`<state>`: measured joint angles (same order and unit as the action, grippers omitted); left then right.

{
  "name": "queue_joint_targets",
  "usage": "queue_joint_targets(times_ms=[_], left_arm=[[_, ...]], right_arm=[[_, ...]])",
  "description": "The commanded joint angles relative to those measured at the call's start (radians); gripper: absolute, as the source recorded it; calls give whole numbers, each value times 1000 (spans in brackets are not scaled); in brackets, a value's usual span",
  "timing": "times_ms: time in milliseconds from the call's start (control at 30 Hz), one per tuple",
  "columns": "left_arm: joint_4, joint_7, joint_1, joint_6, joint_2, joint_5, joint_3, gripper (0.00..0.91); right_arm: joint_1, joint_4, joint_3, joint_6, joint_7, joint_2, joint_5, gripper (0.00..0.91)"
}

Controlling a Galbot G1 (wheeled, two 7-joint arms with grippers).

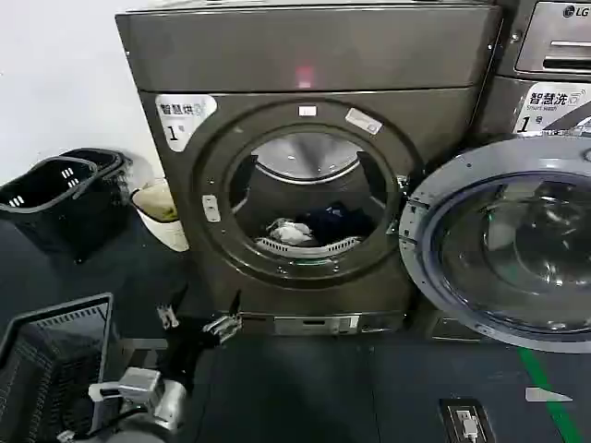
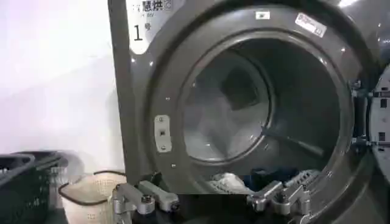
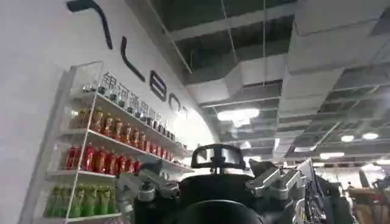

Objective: Grasp the clothes from the dryer.

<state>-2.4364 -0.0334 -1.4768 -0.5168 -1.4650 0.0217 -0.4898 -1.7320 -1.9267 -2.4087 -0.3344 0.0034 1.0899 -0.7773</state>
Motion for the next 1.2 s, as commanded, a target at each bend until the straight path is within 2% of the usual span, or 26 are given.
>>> queue_joint_targets(times_ms=[33,1200], left_arm=[[-2,-4,5,-10,-2,-3,2,907],[-13,-3,2,-8,10,-8,-13,907]], right_arm=[[4,-5,3,44,-16,2,-12,907],[3,-2,0,65,-18,-5,-19,907]])
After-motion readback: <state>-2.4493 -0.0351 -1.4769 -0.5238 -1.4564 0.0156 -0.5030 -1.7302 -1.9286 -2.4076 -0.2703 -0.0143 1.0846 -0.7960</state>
